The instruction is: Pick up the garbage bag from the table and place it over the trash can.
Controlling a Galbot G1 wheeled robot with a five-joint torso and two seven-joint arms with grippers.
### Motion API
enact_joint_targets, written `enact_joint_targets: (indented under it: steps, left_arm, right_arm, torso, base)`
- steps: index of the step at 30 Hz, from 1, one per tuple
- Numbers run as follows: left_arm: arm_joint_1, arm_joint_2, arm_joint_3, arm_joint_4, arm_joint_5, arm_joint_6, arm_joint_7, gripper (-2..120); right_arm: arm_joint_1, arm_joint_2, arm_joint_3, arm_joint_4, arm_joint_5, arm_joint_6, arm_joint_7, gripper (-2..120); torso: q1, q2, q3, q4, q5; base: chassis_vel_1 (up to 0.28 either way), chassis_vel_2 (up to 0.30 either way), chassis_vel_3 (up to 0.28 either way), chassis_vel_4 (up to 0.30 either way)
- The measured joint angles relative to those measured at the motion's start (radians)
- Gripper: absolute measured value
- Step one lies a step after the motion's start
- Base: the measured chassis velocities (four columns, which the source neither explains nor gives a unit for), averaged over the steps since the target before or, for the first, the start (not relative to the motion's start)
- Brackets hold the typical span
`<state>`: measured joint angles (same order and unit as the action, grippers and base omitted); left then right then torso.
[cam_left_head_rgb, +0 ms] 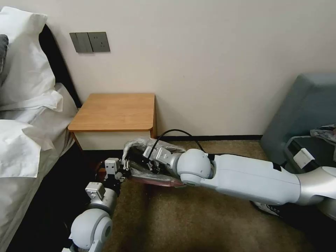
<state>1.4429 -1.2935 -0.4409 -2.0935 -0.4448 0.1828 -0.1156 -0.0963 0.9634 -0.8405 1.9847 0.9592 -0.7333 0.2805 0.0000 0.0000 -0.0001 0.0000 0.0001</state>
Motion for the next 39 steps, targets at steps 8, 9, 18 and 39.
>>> enact_joint_targets:
  steps: [8, 9, 18, 39]
  left_arm:
    - [0.011, -0.011, 0.010, -0.011, -0.095, 0.040, -0.096, 5]
    - [0.011, -0.011, 0.010, -0.011, -0.095, 0.040, -0.096, 5]
    - [0.048, -0.003, 0.018, -0.048, -0.162, 0.084, -0.145, 5]
    - [0.181, -0.019, 0.114, -0.081, -0.133, 0.086, -0.207, 5]
  right_arm:
    - [-0.202, -0.038, 0.208, 0.090, 0.052, 0.003, 0.134, 17]
    - [-0.202, -0.038, 0.208, 0.090, 0.052, 0.003, 0.134, 17]
    - [-0.584, -0.079, 0.605, 0.156, -0.215, 0.067, 0.015, 50]
    - [-1.043, 0.070, 0.990, 0.209, -0.781, 0.256, -0.038, 100]
  torso:
    - [0.000, 0.000, 0.000, 0.0001, 0.0001]
    - [0.000, 0.000, 0.000, 0.0001, 0.0001]
    - [0.000, 0.000, 0.000, -0.0002, 0.0002]
    - [0.000, 0.000, 0.000, 0.0000, 0.0001]
  base:
    - [0.000, 0.000, 0.000, 0.000]
    - [0.000, 0.000, 0.000, 0.000]
    - [0.000, 0.000, 0.000, 0.000]
    - [0.000, 0.000, 0.000, 0.000]
